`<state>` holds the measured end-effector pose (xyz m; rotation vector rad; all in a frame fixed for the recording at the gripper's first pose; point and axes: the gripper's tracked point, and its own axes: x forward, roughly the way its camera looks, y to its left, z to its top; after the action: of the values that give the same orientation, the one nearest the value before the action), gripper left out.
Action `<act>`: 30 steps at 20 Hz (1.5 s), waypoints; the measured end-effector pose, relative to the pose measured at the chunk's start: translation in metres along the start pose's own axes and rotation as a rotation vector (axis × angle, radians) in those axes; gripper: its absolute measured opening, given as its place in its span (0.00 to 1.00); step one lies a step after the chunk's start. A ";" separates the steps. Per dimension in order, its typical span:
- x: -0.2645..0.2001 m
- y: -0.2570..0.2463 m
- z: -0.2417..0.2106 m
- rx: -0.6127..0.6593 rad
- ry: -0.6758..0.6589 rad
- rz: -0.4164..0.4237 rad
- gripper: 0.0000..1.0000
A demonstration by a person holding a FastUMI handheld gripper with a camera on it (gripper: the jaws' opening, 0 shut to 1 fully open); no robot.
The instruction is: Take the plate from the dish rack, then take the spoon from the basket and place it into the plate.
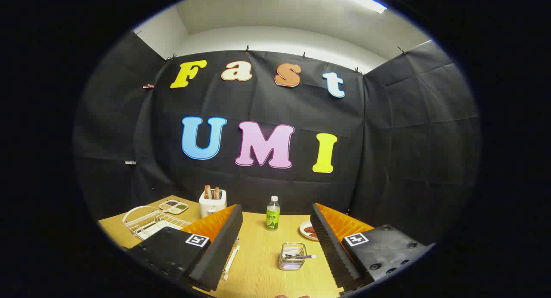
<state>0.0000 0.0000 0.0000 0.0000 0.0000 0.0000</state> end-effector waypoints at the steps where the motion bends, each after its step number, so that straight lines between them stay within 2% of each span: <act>1: -0.001 0.000 -0.001 -0.001 0.002 0.001 0.97; 16: 0.009 0.014 -0.021 -0.017 0.088 0.060 0.97; 22: 0.027 0.038 -0.035 -0.042 0.164 0.140 0.98; 24: 0.040 0.044 -0.049 -0.093 0.232 0.139 0.98; 27: 0.064 0.074 -0.058 -0.156 0.294 0.195 0.98; 30: 0.087 0.098 -0.075 -0.220 0.368 0.215 0.95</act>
<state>0.0871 0.0980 -0.0753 -0.2202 0.3683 0.2152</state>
